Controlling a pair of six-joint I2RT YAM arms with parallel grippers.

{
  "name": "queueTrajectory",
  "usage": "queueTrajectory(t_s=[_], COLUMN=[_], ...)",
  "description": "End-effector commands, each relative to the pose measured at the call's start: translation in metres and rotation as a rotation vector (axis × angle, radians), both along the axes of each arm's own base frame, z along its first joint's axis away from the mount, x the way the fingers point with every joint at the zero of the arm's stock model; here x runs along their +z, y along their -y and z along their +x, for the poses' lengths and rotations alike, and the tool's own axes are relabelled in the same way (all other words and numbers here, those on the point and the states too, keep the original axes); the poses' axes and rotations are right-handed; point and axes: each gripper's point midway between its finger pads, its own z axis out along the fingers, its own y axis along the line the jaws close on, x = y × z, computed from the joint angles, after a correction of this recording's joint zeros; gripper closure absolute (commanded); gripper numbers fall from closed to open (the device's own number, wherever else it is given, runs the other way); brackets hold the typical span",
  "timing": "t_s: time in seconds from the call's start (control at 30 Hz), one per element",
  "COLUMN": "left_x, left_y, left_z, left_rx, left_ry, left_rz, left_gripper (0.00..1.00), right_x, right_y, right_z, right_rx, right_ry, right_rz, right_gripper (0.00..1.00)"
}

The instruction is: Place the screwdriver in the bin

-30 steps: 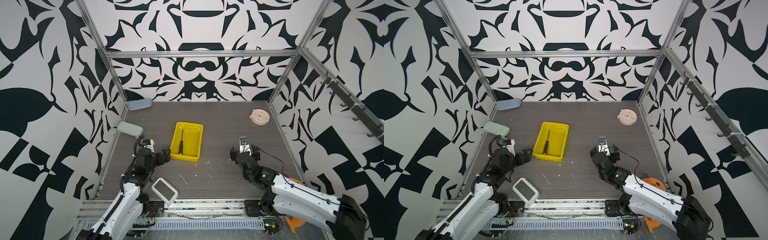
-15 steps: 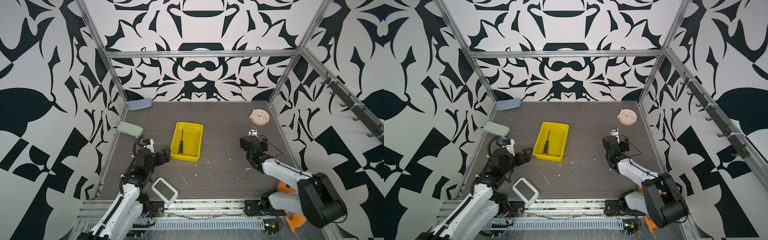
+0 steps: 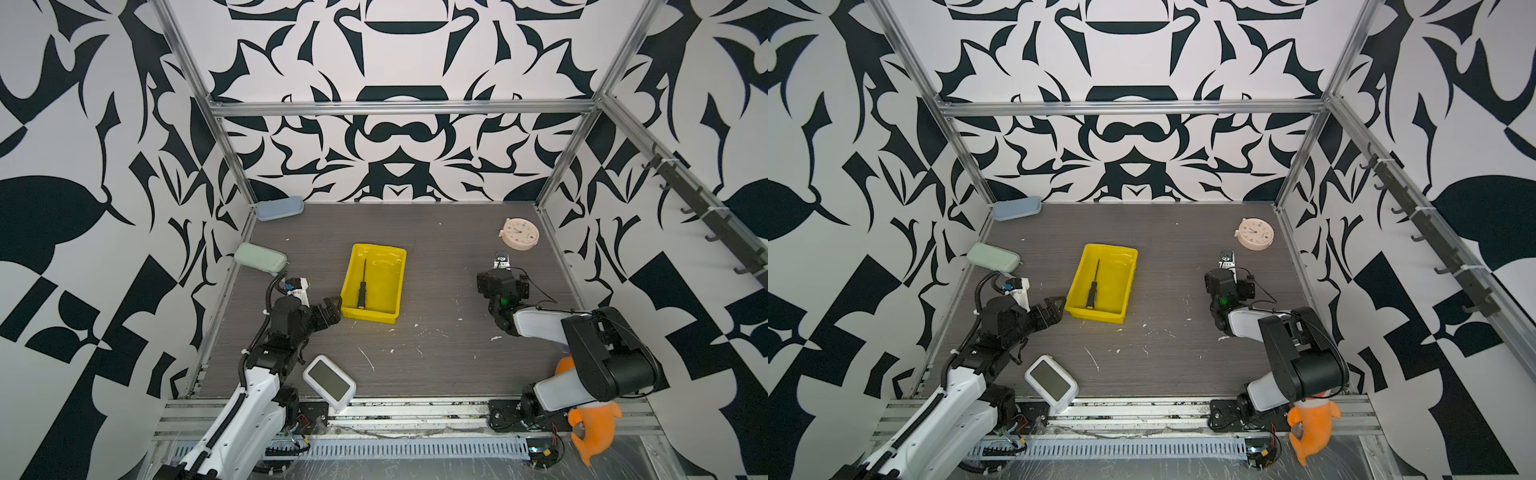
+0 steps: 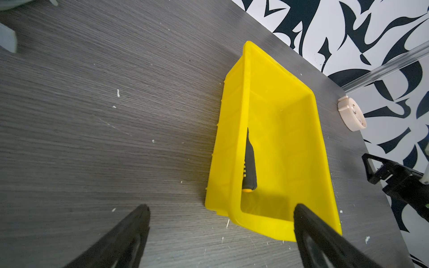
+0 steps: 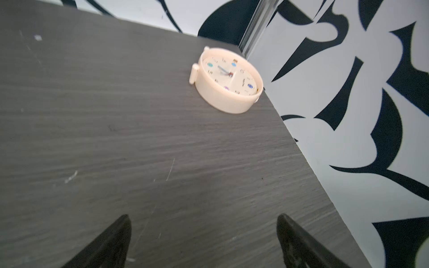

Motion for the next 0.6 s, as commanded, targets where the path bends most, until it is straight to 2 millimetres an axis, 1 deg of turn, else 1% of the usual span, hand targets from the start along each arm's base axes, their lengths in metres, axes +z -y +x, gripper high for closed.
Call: queueTrajectory(t_s=[0.0,0.03,0.13,0.27,0.37,0.4,0.43,0.47,0.5,0.57], left_x=[0.005,0.005,0.002,-0.011,-0.013,-0.012,-0.010,-0.006,0.001,0.017], left_y=[-0.003,-0.003,-0.005,-0.020,-0.028,-0.032,-0.036,-0.039,-0.042,-0.050], left_z=[0.006,0.007,0.009,0.011,0.014,0.015,0.017,0.018,0.020,0.025], left_rx=[0.031,0.039,0.056,0.153,0.195,0.214,0.233,0.244,0.245,0.257], left_ry=[0.034,0.041,0.035,-0.014,-0.022,-0.027,-0.026,-0.019,-0.003,0.036], left_rz=[-0.011,-0.018,-0.021,0.006,0.034,0.050,0.067,0.090,0.122,0.193], left_gripper=[0.01,0.01,0.01,0.01,0.01,0.01,0.01,0.01,0.01,0.01], right_x=[0.016,0.012,0.011,0.010,0.010,0.007,0.002,0.006,0.005,0.002], right_y=[0.012,0.010,0.009,0.008,0.004,0.001,0.007,0.008,0.004,0.003], right_z=[0.008,0.009,0.012,0.012,0.010,0.008,0.001,0.003,0.005,0.004], right_rx=[-0.027,-0.019,-0.002,0.002,0.027,0.050,0.020,0.041,0.064,0.052], right_ry=[0.117,0.097,0.087,0.088,0.102,0.113,0.143,0.189,0.165,0.145], right_rz=[0.072,0.073,0.056,0.059,0.074,0.083,0.093,0.082,0.070,0.103], right_gripper=[0.00,0.00,0.00,0.00,0.03,0.06,0.08,0.09,0.01,0.00])
